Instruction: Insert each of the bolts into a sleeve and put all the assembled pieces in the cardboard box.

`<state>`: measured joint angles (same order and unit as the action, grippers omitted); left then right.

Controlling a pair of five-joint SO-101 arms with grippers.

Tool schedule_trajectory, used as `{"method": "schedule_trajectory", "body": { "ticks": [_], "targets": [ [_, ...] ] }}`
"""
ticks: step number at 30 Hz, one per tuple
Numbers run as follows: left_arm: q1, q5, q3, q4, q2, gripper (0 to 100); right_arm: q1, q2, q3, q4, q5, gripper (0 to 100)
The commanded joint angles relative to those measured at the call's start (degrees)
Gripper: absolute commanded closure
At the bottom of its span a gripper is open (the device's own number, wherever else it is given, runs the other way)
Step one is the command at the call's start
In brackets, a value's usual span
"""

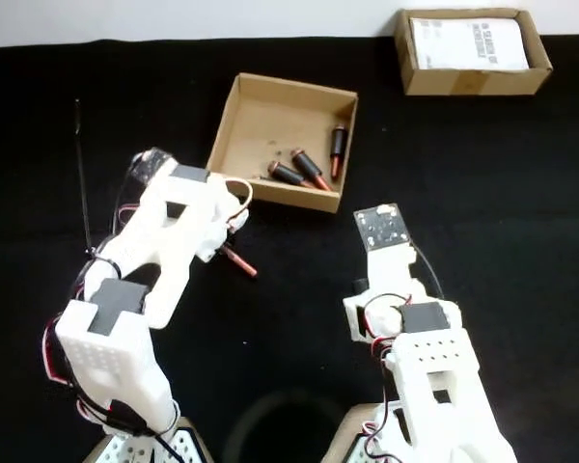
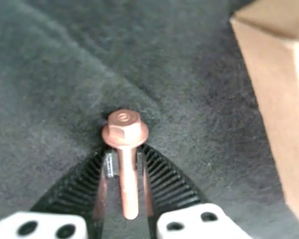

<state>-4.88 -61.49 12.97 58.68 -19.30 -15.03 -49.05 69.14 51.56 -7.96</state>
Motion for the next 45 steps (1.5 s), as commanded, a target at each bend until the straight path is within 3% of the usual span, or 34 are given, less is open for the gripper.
{"method": "schedule_trajectory", "body": {
  "ticks": [1,8,14,22,28,34,38,45],
  "targets": [
    [-2.15,8.62,-6.55,4.13,0.66,99,-0.57,-0.31,-2.86,-3.91,-0.09,99.1],
    [-4.88,24.18,-24.57,17.93,0.66,99,-1.01,-1.19,-3.03,-11.47,9.67,99.1],
    [-4.97,34.55,-38.37,30.68,0.66,99,-5.58,-13.32,-3.21,-11.65,10.29,99.1],
    [-4.97,38.42,-47.34,41.49,1.36,99,-11.30,-27.12,4.79,-11.56,9.85,99.1],
    [-7.87,47.30,-41.63,41.49,13.41,99,-11.82,-30.37,10.68,-11.74,9.85,99.1],
    [-12.88,47.38,-35.21,40.62,25.45,99,-11.82,-30.64,16.75,-23.34,9.85,99.1],
    [-14.02,47.03,-29.93,32.26,30.11,99,-11.82,-30.64,19.74,-32.04,9.85,99.1],
    [-13.67,34.37,-14.55,13.45,34.33,99,-11.82,-30.64,22.46,-40.40,10.20,99.1]
  ]
}}
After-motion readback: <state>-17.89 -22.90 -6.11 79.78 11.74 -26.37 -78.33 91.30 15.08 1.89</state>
